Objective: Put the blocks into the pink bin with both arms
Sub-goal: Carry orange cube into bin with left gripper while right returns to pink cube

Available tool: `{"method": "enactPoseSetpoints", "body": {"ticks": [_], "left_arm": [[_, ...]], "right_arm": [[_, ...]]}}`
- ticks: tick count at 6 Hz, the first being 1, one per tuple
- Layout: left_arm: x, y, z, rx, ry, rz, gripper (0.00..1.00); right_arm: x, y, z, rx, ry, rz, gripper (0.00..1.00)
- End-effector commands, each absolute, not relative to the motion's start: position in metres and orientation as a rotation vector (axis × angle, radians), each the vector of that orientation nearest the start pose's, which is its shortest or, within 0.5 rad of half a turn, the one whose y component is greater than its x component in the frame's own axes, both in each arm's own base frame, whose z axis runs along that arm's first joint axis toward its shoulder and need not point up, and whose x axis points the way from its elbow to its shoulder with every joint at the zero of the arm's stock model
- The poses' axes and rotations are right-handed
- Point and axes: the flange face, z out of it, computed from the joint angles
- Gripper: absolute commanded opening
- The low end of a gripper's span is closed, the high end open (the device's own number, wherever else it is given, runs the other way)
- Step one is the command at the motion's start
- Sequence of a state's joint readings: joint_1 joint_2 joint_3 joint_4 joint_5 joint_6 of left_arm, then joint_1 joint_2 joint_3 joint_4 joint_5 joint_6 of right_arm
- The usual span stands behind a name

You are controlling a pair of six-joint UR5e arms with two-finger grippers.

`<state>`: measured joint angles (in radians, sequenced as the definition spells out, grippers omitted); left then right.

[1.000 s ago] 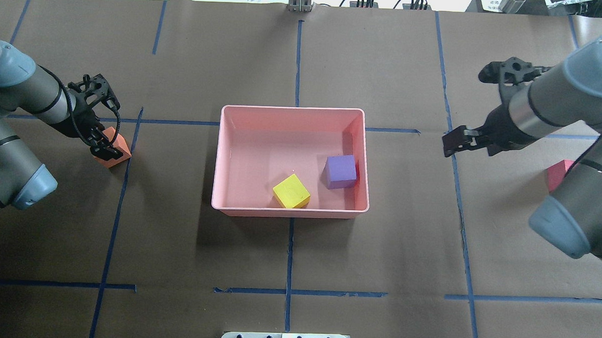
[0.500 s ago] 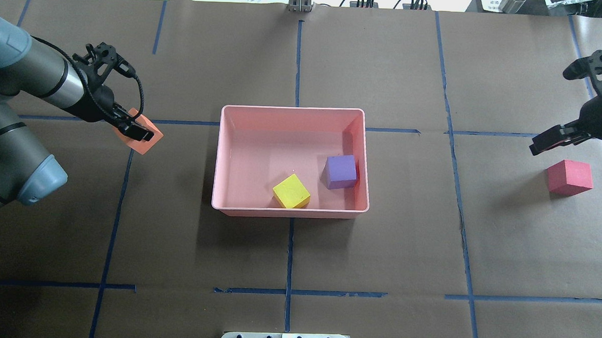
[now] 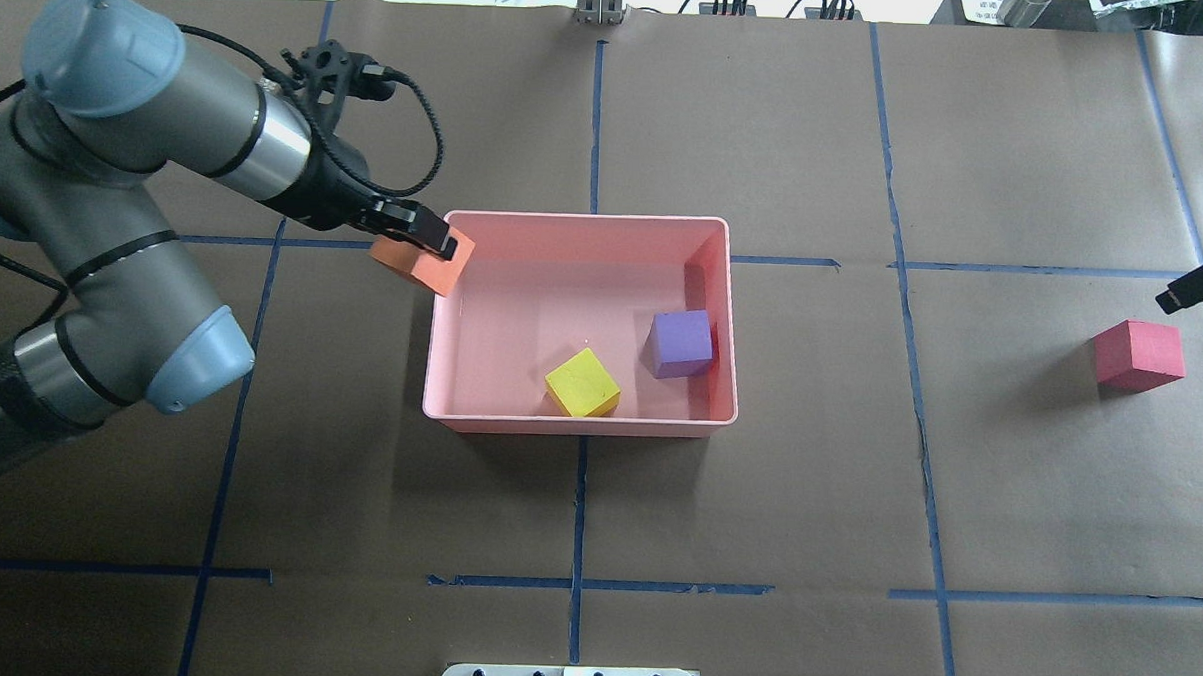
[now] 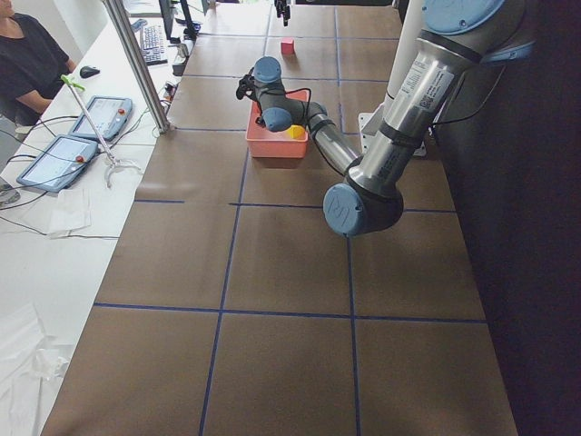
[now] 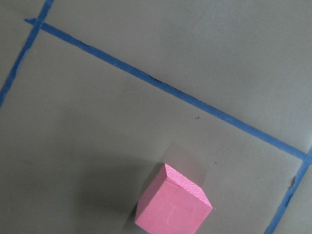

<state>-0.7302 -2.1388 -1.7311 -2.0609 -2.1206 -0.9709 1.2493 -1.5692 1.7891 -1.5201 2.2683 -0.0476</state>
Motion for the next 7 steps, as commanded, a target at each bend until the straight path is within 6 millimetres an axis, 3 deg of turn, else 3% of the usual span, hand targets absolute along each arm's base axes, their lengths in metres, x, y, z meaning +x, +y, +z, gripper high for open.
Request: {"method": "enactPoseSetpoints", "body": {"ticks": [1, 3, 5, 6, 7], "left_arm": [[0.475, -0.45, 0.188, 0.381, 1.199, 0.193, 0.47], [0.485, -0.452, 0.199, 0.389, 1.175, 0.188, 1.0], [0.485, -0.452, 0.198, 0.395, 1.173, 0.194, 1.0], [0.486, -0.451, 0.198, 0.393, 1.173, 0.196, 1.0], [0.487, -0.45, 0.197, 0.393, 1.175, 0.198, 1.0]], "right_arm": [[-0.088, -0.491, 0.593, 0.09, -0.72, -0.429, 1.0], [-0.091, -0.494, 0.614, -0.027, -0.734, -0.197, 1.0], [-0.093, -0.495, 0.622, -0.065, -0.739, -0.035, 1.0], [-0.109, -0.496, 0.616, -0.078, -0.756, 0.057, 1.0], [-0.128, -0.494, 0.628, -0.082, -0.769, 0.08, 1.0]]}}
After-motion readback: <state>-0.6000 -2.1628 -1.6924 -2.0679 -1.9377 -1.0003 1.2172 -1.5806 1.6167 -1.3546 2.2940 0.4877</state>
